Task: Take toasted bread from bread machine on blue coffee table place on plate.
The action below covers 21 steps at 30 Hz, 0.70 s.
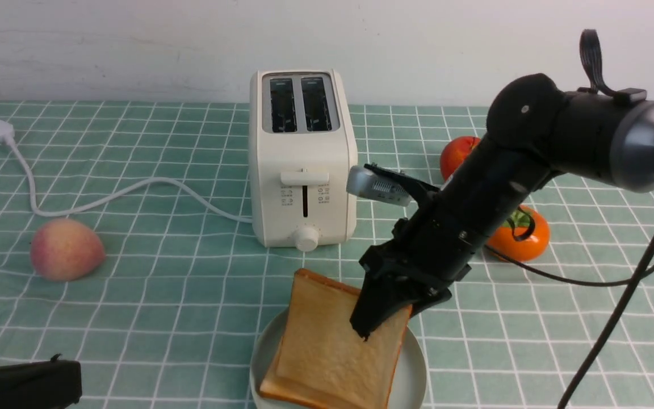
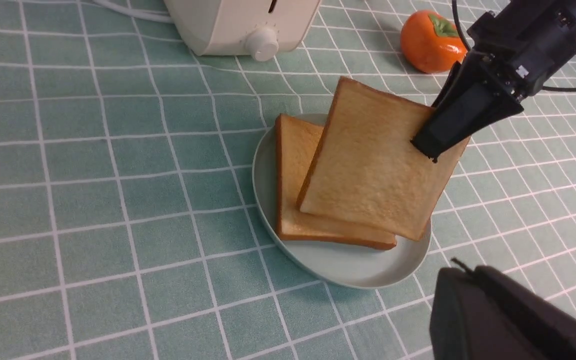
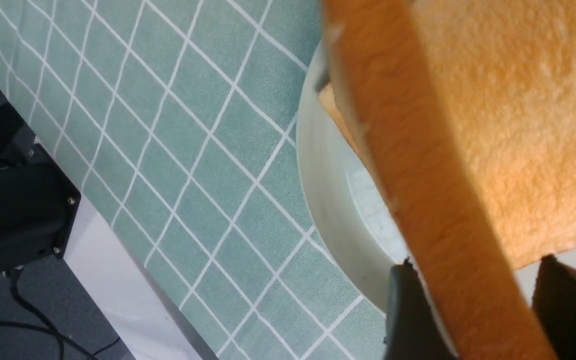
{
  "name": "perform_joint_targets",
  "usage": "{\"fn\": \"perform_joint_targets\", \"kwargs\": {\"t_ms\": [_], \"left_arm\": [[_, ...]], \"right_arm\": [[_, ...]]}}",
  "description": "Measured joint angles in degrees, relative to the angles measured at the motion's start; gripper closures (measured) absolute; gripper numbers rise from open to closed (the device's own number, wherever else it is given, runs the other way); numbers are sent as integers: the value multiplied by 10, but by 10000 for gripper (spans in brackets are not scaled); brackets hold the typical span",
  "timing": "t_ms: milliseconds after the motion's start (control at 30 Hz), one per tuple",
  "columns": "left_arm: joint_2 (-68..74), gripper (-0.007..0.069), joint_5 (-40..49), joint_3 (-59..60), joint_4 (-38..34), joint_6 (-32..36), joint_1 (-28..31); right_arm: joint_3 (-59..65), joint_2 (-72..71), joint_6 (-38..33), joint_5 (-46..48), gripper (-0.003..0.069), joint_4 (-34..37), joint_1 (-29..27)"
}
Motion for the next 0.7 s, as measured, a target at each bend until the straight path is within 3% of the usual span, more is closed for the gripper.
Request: {"fn": "perform_joint_targets", "kwargs": {"t_ms": [200,367,500,600,633,700], "left_arm": [[0,638,0,0,0,0,0],[0,638,4,0,2,0,0],[0,638,9,0,10,0,0],[0,638,9,0,17,0,0],[0,638,9,0,17,0,0],[0,638,9,0,17,0,0]], "right_arm": [[-38,-3,72,1,173,-91,0],[-60,-37,146,4,180,-208,0],[-62,-99,199,9,239,-280,0],[-49,-195,256,11,382,-329,0],[-47,-202,259,11,392,-330,0],[-28,-287,275,14,519,-344,0]]}}
